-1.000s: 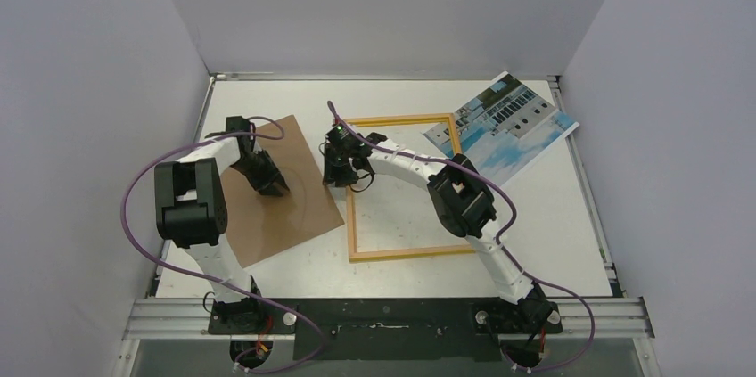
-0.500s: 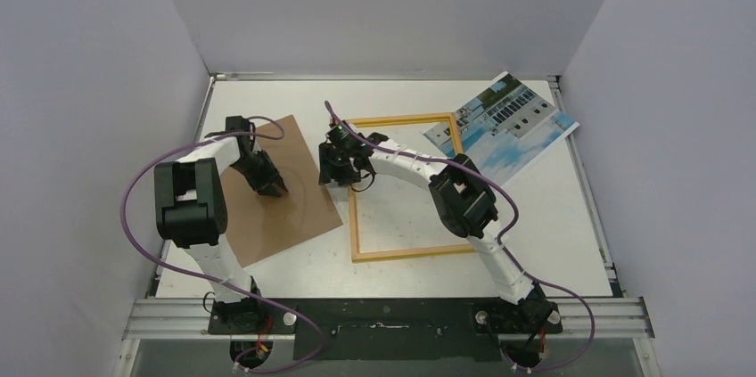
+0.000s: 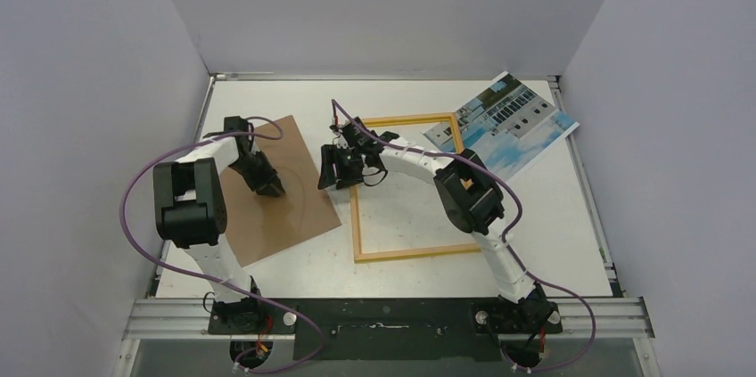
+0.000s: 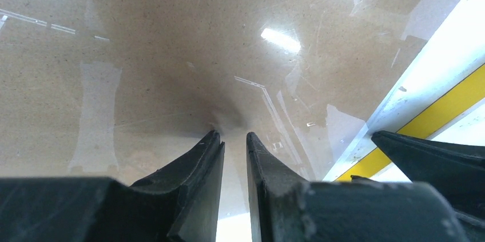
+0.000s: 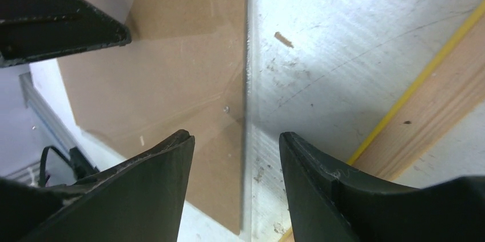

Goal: Put the photo into the frame

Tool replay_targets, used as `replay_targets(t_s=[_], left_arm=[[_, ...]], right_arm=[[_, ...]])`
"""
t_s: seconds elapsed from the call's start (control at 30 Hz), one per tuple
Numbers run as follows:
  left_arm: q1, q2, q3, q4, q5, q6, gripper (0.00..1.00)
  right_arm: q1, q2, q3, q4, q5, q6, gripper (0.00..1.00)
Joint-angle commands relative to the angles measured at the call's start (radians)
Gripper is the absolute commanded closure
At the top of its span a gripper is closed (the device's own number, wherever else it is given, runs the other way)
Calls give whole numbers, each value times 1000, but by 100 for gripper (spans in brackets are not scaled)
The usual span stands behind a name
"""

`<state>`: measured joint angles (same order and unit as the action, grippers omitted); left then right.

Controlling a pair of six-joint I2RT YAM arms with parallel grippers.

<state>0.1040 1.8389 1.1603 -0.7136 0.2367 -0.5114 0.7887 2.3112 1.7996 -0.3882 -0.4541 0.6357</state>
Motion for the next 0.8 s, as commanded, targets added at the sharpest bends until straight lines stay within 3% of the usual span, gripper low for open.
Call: replay_targets(t_s=[0.0,0.4,0.77], left_arm=[[8,6,-14,23,-16,4,79],[5,24,-54,48,-31,-29,80],[4,10,-102,92,-5,-67,80]], right_arm=[[-1,-33,-23,-8,-144,-26,42],[-2,-22,-4,-4,-224,-3,40],[-16,1,-13,216,-381,171,39]])
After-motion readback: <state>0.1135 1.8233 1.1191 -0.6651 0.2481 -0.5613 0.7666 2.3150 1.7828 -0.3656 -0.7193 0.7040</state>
